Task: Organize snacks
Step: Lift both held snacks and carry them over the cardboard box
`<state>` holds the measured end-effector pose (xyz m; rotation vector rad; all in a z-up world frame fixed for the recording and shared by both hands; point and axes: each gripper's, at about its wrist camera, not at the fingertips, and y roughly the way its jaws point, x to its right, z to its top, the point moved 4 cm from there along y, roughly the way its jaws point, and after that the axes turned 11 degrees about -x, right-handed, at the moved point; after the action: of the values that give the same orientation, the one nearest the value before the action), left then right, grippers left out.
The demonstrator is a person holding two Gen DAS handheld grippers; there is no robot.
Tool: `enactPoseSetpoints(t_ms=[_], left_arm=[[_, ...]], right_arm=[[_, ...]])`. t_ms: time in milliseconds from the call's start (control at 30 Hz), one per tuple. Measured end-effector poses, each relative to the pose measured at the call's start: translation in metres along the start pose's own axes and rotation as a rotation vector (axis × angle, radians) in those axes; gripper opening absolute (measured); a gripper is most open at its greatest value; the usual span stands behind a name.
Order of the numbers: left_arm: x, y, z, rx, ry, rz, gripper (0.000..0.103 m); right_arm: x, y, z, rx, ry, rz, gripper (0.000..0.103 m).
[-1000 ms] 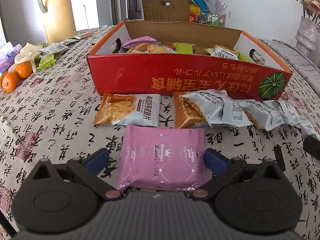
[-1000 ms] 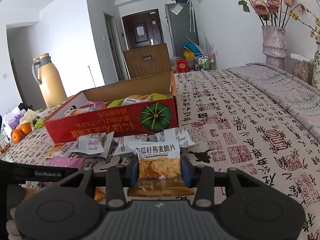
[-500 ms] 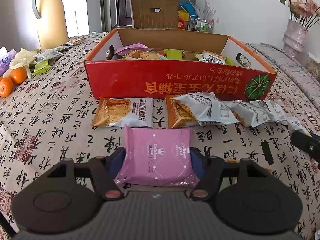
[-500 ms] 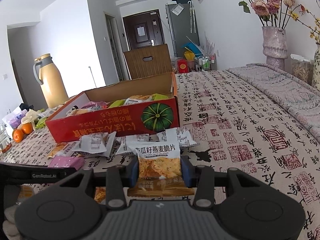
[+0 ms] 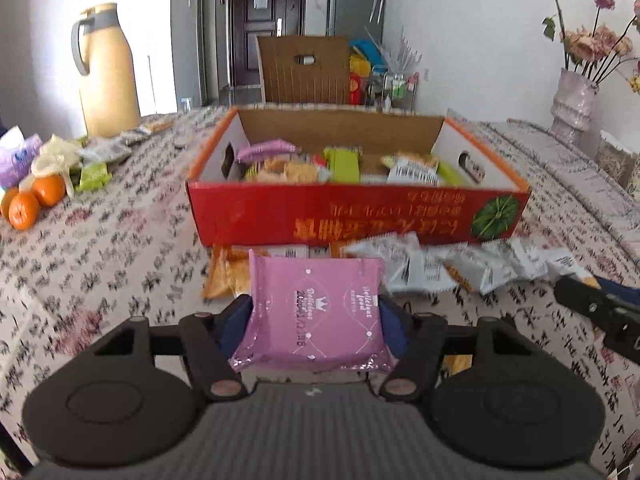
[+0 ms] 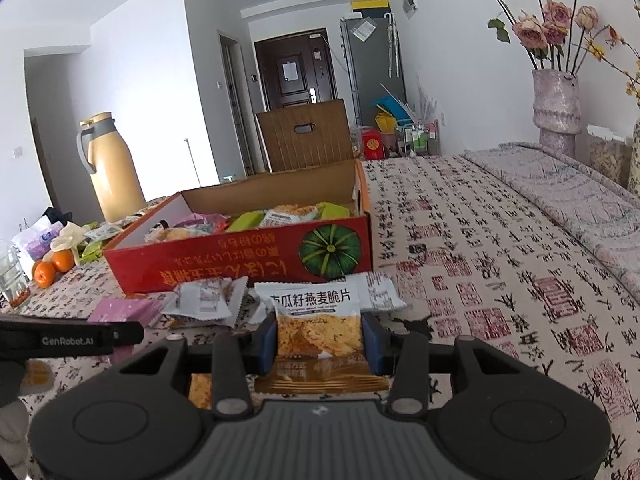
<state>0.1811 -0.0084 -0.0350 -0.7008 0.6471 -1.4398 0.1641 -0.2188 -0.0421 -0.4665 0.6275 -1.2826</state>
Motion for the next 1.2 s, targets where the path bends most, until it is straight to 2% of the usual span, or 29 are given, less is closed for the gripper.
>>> enactPoseSetpoints(t_ms=[233, 600, 933, 1200], left_arm=[[0.002, -0.011, 0.030, 0.078, 0.015, -0.001, 0.067], [0.009, -0.008, 0.085, 0.165, 0.023, 0.018, 0.067], [0.008, 0.011, 0.124, 0.197, 0.013, 0.037, 0.067], [0.001, 0.038, 0.146, 0.188, -0.019, 0.056, 0.067]], right_arm=[[-0.010, 0.004, 0.020, 0.041, -0.023, 0.008, 0.042], [-0.017, 0.025, 0.073, 0.120, -0.048, 0.018, 0.042], [-0.027, 0.051, 0.123, 0.181, -0.079, 0.027, 0.042], [-0.032, 0.083, 0.146, 0.169, -0.099, 0.028, 0.042]])
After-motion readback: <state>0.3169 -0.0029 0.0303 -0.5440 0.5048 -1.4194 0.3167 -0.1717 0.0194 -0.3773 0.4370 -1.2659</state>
